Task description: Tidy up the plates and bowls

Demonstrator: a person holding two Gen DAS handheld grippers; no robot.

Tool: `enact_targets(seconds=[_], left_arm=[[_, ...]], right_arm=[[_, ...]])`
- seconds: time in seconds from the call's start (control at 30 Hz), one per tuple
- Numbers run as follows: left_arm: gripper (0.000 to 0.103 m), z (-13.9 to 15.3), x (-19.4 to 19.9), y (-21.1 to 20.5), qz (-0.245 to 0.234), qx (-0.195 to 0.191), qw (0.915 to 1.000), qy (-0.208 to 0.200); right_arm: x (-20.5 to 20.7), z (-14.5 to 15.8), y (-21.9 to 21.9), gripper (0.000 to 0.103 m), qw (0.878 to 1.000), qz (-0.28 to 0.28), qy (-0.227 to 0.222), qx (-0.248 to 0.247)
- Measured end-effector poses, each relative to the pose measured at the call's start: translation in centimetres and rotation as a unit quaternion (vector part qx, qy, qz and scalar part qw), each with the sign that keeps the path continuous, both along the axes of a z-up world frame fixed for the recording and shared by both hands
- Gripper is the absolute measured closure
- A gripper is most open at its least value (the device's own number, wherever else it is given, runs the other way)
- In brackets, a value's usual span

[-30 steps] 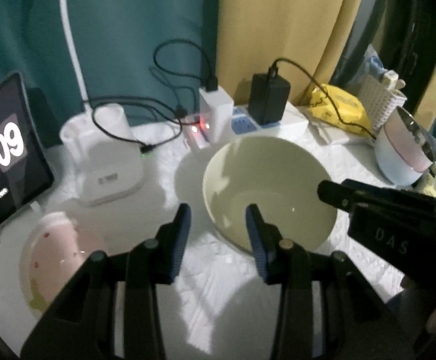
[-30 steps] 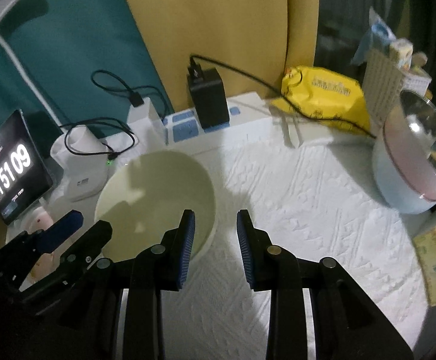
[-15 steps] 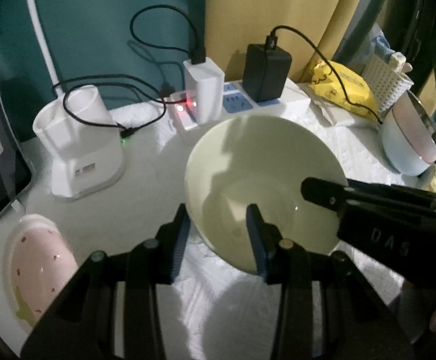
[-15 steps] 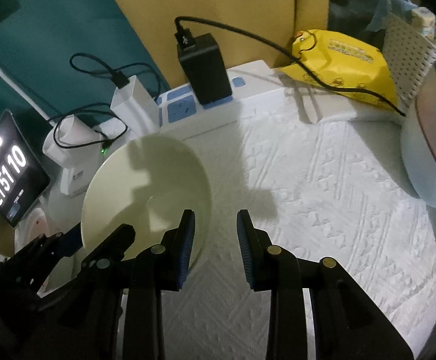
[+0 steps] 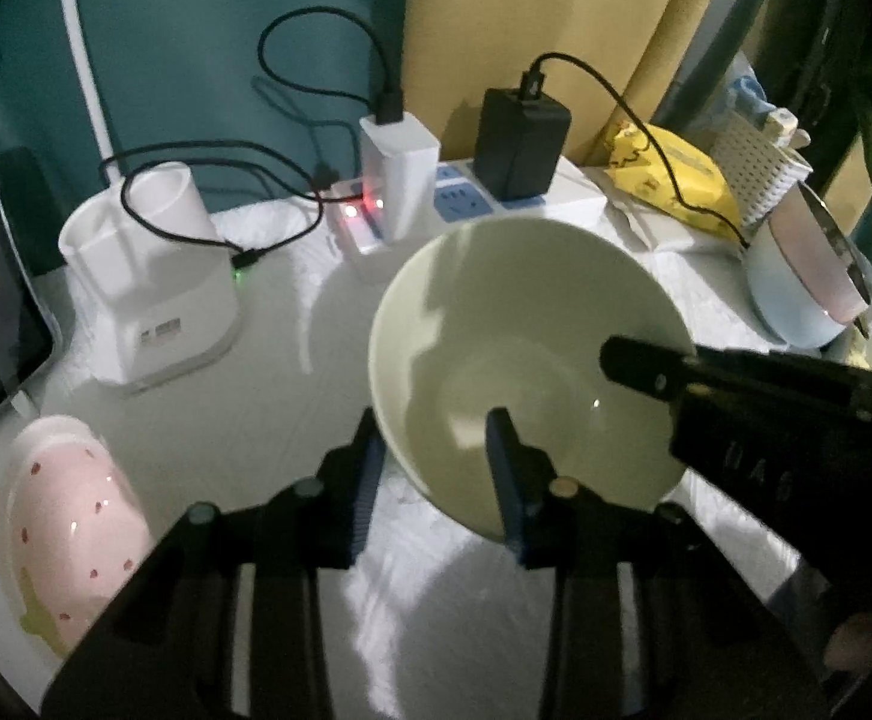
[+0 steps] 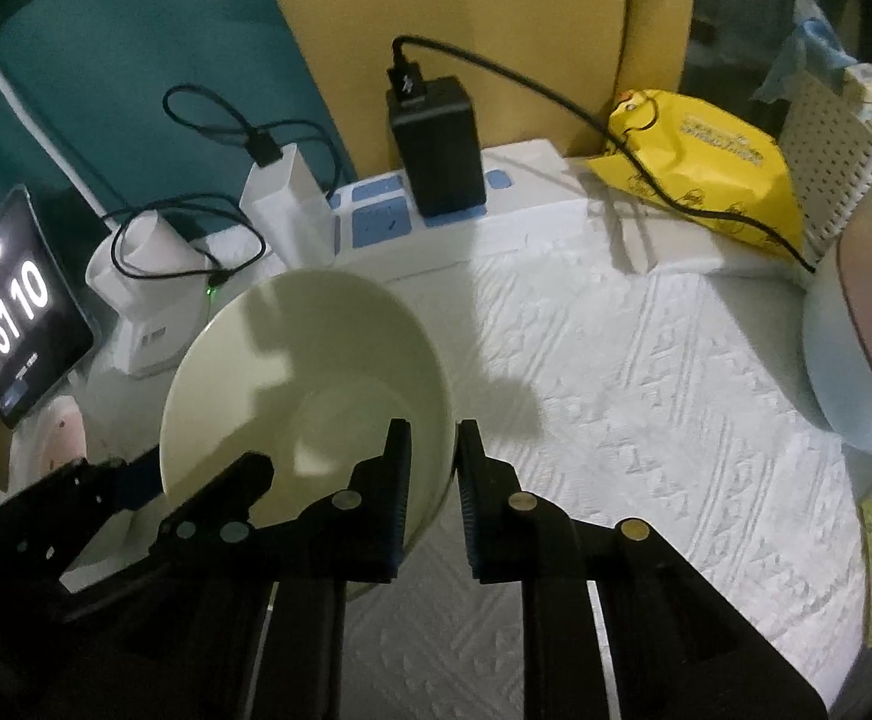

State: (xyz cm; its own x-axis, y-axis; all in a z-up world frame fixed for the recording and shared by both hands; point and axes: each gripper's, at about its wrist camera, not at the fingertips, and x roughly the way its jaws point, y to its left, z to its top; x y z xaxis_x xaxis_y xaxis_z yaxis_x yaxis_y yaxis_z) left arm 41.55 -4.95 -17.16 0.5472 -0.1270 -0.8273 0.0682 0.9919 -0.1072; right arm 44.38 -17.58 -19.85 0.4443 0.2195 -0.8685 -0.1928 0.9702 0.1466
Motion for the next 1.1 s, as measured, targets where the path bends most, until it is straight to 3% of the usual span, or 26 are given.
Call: enact_targets(seconds=[0.33, 1.1], left_arm=[[0.068, 2.3, -1.9, 0.0, 0.007, 0.004, 0.9992, -0.04], [0.068, 9.1, -8.7, -1.1, -0.001, -0.003, 0.9926, -0.122]], right_arm=[[-1.6, 1.6, 0.0, 0.087, 1.0, -0.004, -0.025, 0.011], [-8.3, 9.3, -0.5, 0.087, 0.994, -0.009, -0.104, 0.021]])
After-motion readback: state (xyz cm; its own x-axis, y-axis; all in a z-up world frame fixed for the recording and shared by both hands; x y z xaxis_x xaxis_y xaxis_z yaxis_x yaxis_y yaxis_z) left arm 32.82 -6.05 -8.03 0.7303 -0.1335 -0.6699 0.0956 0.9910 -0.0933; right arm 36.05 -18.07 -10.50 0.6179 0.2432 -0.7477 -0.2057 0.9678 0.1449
